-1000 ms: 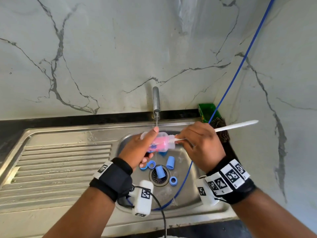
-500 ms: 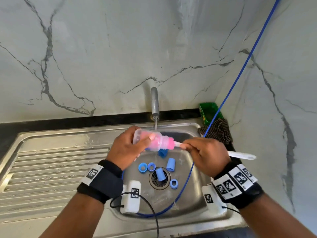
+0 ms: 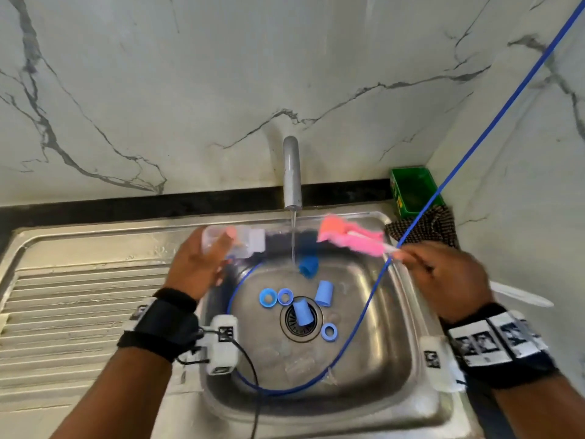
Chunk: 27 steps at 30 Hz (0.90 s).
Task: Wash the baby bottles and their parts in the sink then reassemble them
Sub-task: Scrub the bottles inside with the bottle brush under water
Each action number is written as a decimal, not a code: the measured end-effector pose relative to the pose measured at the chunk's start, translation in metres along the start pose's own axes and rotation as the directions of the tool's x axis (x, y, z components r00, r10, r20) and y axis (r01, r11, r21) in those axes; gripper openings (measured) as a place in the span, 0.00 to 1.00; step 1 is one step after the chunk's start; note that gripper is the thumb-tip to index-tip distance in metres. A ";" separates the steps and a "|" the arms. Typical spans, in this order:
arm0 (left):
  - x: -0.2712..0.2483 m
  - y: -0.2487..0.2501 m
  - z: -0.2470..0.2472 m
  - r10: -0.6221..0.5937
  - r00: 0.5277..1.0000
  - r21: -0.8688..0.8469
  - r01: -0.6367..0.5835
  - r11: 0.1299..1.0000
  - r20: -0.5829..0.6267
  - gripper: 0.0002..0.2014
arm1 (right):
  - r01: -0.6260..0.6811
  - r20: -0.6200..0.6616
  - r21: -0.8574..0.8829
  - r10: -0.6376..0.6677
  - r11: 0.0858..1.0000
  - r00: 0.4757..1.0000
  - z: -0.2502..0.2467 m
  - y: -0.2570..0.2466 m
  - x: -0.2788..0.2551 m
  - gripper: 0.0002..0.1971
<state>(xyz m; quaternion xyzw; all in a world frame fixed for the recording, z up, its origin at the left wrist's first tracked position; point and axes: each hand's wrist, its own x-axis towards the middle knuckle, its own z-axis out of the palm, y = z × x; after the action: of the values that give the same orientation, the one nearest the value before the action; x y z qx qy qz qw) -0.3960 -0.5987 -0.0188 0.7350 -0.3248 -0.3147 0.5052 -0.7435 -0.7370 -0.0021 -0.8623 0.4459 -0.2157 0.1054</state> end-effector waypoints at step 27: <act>0.021 -0.003 0.084 0.115 0.986 0.454 -0.158 0.877 0.121 0.29 | -0.445 0.187 0.257 0.408 0.858 0.894 0.065 0.017 -0.006 0.14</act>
<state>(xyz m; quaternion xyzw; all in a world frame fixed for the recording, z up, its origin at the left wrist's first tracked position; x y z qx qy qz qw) -0.4492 -0.6598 -0.0490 0.7943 -0.4638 -0.2248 0.3218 -0.7283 -0.7425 -0.0672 -0.7285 0.5813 -0.1958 0.3049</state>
